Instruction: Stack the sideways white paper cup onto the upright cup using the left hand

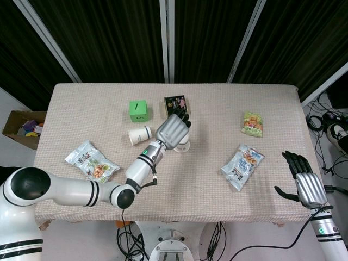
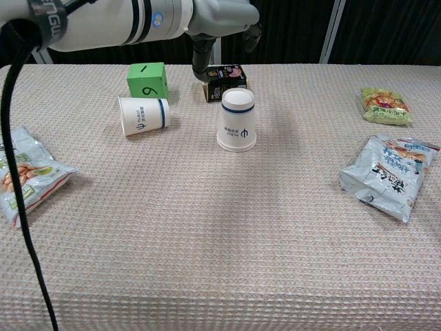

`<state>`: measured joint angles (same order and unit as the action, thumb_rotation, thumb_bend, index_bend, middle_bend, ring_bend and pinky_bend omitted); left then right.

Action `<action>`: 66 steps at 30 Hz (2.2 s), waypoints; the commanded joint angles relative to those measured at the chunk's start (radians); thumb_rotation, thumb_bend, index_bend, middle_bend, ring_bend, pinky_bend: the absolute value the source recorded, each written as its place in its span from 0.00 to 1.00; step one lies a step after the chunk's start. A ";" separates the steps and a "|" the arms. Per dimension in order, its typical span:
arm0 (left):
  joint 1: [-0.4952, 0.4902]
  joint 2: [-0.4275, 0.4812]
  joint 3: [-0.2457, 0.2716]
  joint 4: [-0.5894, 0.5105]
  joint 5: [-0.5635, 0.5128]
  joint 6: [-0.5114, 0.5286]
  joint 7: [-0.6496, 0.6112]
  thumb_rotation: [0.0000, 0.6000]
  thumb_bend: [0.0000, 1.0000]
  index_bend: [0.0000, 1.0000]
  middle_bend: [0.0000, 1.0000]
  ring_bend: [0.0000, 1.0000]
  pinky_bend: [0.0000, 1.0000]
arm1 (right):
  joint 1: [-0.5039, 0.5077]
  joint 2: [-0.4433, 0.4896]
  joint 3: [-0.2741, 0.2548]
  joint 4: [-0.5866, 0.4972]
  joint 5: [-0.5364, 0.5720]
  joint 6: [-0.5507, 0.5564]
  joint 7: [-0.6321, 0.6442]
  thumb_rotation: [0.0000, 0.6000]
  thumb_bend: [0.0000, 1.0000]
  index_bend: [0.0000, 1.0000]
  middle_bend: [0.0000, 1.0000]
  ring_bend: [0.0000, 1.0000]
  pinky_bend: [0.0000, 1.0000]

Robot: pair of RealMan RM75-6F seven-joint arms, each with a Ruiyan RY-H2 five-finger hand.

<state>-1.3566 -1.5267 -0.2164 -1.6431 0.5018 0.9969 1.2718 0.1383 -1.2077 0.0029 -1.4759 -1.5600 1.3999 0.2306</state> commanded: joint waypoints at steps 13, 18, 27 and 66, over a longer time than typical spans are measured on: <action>-0.009 0.019 -0.001 0.019 -0.130 -0.038 -0.159 1.00 0.20 0.26 0.18 0.13 0.13 | -0.014 0.002 -0.003 0.004 -0.003 0.017 0.008 1.00 0.16 0.04 0.06 0.00 0.00; 0.050 0.019 0.017 0.039 -0.178 0.011 -0.257 1.00 0.20 0.25 0.20 0.15 0.13 | -0.010 0.000 -0.005 0.013 -0.006 0.010 0.018 1.00 0.16 0.04 0.06 0.00 0.00; 0.120 -0.037 0.028 0.095 -0.221 0.073 -0.353 1.00 0.19 0.28 0.27 0.21 0.14 | -0.005 0.002 -0.005 0.013 -0.014 0.008 0.016 1.00 0.16 0.04 0.06 0.00 0.00; 0.253 -0.165 -0.071 0.273 -0.156 0.109 -0.478 1.00 0.42 0.44 0.51 0.40 0.23 | -0.033 0.018 -0.005 -0.006 0.000 0.029 0.005 1.00 0.16 0.04 0.06 0.00 0.00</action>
<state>-1.1535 -1.7421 -0.2719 -1.2983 0.2719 1.0825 0.8833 0.1056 -1.1901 -0.0019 -1.4814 -1.5600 1.4286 0.2355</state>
